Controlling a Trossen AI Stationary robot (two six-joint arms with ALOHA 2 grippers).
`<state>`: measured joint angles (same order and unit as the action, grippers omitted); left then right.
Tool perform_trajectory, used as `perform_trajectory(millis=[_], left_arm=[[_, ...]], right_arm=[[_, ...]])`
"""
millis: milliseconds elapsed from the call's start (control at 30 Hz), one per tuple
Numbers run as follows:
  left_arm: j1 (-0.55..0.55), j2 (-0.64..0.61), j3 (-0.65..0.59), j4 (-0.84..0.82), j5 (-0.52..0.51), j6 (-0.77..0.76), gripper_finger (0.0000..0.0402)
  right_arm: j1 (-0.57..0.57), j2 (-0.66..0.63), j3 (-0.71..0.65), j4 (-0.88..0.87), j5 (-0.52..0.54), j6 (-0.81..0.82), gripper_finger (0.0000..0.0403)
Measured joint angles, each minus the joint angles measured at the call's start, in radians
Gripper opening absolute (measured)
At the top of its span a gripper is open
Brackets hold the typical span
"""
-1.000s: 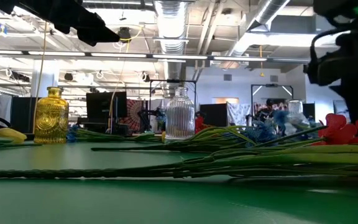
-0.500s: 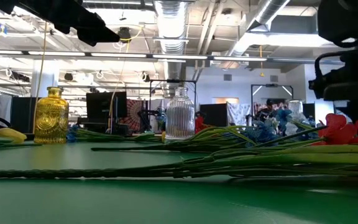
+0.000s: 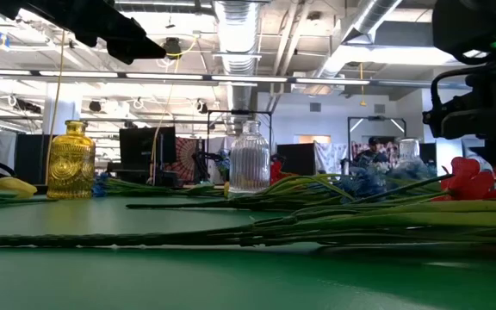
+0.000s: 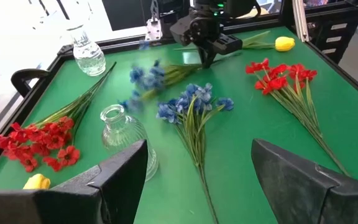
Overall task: Sort flowers into vase by color
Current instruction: Put the bottom right blue flowers into the bottom transparent vase
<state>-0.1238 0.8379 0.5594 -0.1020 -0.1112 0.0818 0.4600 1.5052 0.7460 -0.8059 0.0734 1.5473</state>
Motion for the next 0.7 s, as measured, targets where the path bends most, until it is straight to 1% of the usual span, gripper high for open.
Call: perform_trajectory(millis=[67,100,167,300,400,533,700], left_arm=[[0.0,0.0,0.0,-0.002,0.0,0.0,0.0277],[0.0,0.0,0.0,-0.003,0.0,0.0,0.0277],[0.0,0.0,0.0,-0.004,0.0,0.0,0.0277],[0.0,0.0,0.0,-0.005,0.0,-0.012,0.0277],[0.0,0.0,0.0,-0.005,0.0,-0.015,0.0277],[0.0,0.0,0.0,-0.005,0.0,-0.015,0.0277],[0.0,0.0,0.0,-0.006,0.0,-0.016,0.0277]], right_arm=[[-0.007,-0.007,0.0,-0.001,0.0,0.006,0.0026],[-0.012,-0.01,0.0,-0.002,0.0,0.006,0.0018],[-0.018,-0.014,0.007,-0.012,0.011,0.006,0.0018],[-0.018,-0.032,0.052,-0.071,0.073,0.005,0.0036],[-0.018,-0.059,0.091,-0.139,0.113,0.005,0.0034],[-0.016,-0.12,0.149,-0.209,0.223,-0.001,0.002],[-0.007,-0.221,0.213,-0.218,0.408,-0.06,0.0026]])
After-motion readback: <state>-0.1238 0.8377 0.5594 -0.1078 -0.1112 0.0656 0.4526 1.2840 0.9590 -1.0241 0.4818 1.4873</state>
